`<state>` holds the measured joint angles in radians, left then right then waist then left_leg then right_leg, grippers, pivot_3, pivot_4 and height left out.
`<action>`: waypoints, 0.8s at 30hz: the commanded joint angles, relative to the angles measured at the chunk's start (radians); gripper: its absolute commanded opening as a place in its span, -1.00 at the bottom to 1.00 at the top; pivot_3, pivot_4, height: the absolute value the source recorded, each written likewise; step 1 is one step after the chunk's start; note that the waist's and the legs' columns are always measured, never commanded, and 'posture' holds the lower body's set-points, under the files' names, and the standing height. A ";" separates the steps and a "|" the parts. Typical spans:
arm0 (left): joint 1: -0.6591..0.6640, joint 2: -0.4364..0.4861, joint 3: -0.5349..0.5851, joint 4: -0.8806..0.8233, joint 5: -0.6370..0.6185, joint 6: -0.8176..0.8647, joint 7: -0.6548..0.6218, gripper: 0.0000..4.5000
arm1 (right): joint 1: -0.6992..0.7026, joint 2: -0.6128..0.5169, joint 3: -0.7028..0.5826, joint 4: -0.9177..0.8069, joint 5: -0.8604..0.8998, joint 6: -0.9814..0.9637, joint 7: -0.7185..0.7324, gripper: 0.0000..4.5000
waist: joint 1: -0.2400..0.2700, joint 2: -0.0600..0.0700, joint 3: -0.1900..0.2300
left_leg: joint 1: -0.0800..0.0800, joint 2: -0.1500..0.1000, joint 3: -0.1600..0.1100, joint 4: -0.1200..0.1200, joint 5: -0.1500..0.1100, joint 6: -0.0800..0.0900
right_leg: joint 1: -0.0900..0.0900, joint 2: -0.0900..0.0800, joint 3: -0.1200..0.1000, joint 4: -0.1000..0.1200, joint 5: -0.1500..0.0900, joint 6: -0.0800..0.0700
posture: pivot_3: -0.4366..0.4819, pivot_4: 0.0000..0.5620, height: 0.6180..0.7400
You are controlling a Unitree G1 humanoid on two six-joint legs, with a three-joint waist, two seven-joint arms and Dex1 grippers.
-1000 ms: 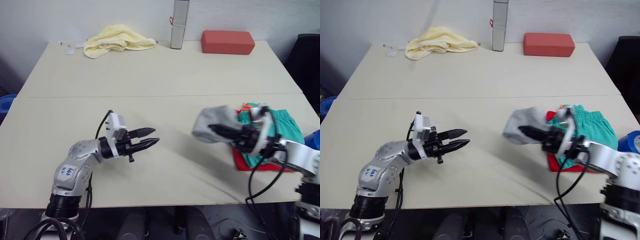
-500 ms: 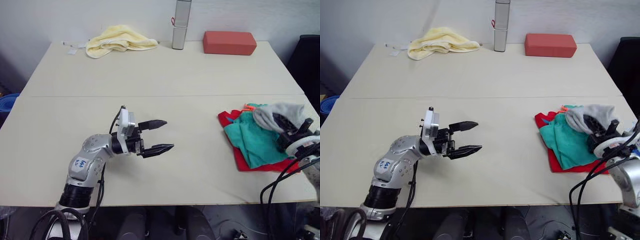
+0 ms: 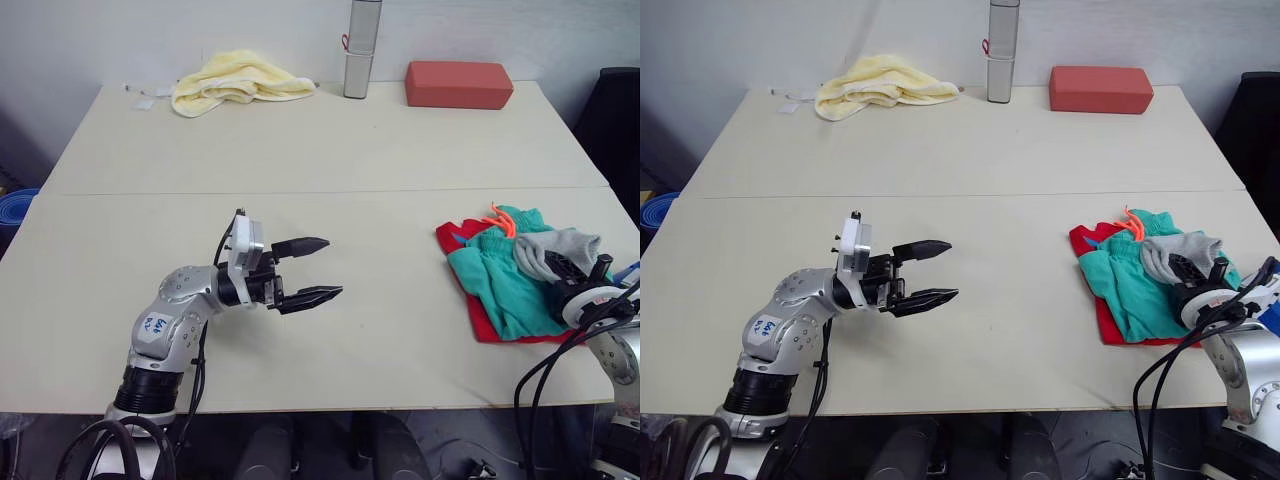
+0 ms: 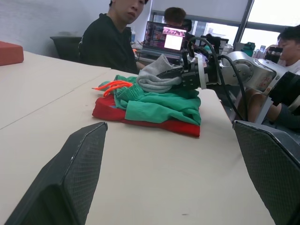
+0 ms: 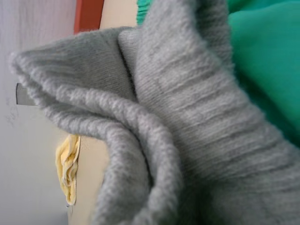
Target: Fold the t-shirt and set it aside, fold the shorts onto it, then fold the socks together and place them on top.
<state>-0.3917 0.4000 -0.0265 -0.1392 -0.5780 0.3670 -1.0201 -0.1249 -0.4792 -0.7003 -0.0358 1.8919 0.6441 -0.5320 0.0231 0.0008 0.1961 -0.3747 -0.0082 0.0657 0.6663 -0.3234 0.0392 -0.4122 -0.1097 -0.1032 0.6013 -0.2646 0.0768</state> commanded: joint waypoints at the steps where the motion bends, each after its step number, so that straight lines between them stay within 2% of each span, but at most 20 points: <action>1: -0.020 -0.003 0.008 0.002 0.007 -0.040 -0.009 1.00 | -0.015 -0.038 -0.015 -0.009 0.035 -0.006 -0.047 -0.30 | 0.000 0.000 0.000 | 0.000 0.000 0.000 0.000 0.000 0.000 | 0.000 0.000 0.000 0.000 0.000 0.000 | -0.05 -0.47 1.00; 5: -0.022 -0.004 0.000 0.012 0.013 -0.057 -0.014 1.00 | -0.017 -0.069 -0.036 -0.010 0.079 0.037 -0.111 0.28 | 0.001 0.000 0.000 | 0.000 0.000 0.000 0.000 0.000 0.000 | 0.000 0.000 0.000 0.000 0.000 0.000 | -0.05 -0.47 1.00; 8: -0.023 -0.004 0.000 0.017 0.011 -0.061 -0.020 1.00 | -0.052 -0.064 -0.104 -0.037 0.080 0.132 -0.168 0.77 | 0.001 0.000 0.000 | 0.000 0.000 0.000 0.000 0.000 0.000 | 0.000 0.000 0.000 0.000 0.000 0.000 | -0.05 -0.47 1.00; 10: -0.024 -0.003 0.000 0.022 0.012 -0.064 -0.024 1.00 | -0.067 -0.078 -0.151 -0.040 0.080 0.214 -0.187 0.97 | 0.001 0.000 0.000 | 0.000 0.000 0.000 0.000 0.000 0.000 | 0.000 0.000 0.000 0.000 0.000 0.000 | -0.05 -0.47 1.00; 14: -0.030 -0.006 0.000 0.040 0.014 -0.072 -0.034 1.00 | -0.069 -0.120 -0.237 -0.011 0.080 0.352 -0.207 0.97 | 0.003 0.000 0.000 | -0.001 0.000 -0.001 0.000 0.000 0.000 | 0.000 0.000 0.000 -0.001 0.000 0.000 | -0.05 -0.47 1.00; 17: -0.035 -0.011 -0.005 0.053 0.020 -0.082 -0.039 1.00 | -0.034 -0.199 -0.297 0.040 0.080 0.447 -0.179 0.97 | 0.004 0.000 0.000 | -0.002 0.000 0.000 0.000 0.000 0.002 | 0.000 0.000 -0.001 -0.001 0.000 0.000 | -0.05 -0.47 1.00; 22: -0.025 0.004 0.004 0.071 0.023 -0.092 -0.062 1.00 | 0.032 -0.340 -0.377 0.191 0.080 0.601 -0.088 0.97 | 0.003 0.000 0.000 | -0.001 0.000 0.000 0.000 -0.004 0.008 | 0.000 0.000 0.000 -0.006 0.000 0.000 | -0.05 -0.47 1.00; 24: -0.017 0.016 0.012 0.073 0.022 -0.086 -0.066 1.00 | 0.111 -0.415 -0.376 0.231 0.080 0.677 -0.008 0.97 | 0.003 0.001 -0.001 | -0.001 0.000 0.000 0.000 -0.004 0.008 | 0.000 0.000 -0.001 -0.006 0.000 0.000 | -0.05 -0.47 1.00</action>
<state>-0.4186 0.4012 -0.0296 -0.0618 -0.5521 0.2912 -1.0763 -0.0485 -0.8430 -1.0383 0.1792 1.9557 1.2615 -0.6004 0.0259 0.0019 0.1955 -0.3761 -0.0082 0.0663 0.6662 -0.3272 0.0474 -0.4120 -0.1096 -0.1035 0.5954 -0.2644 0.0771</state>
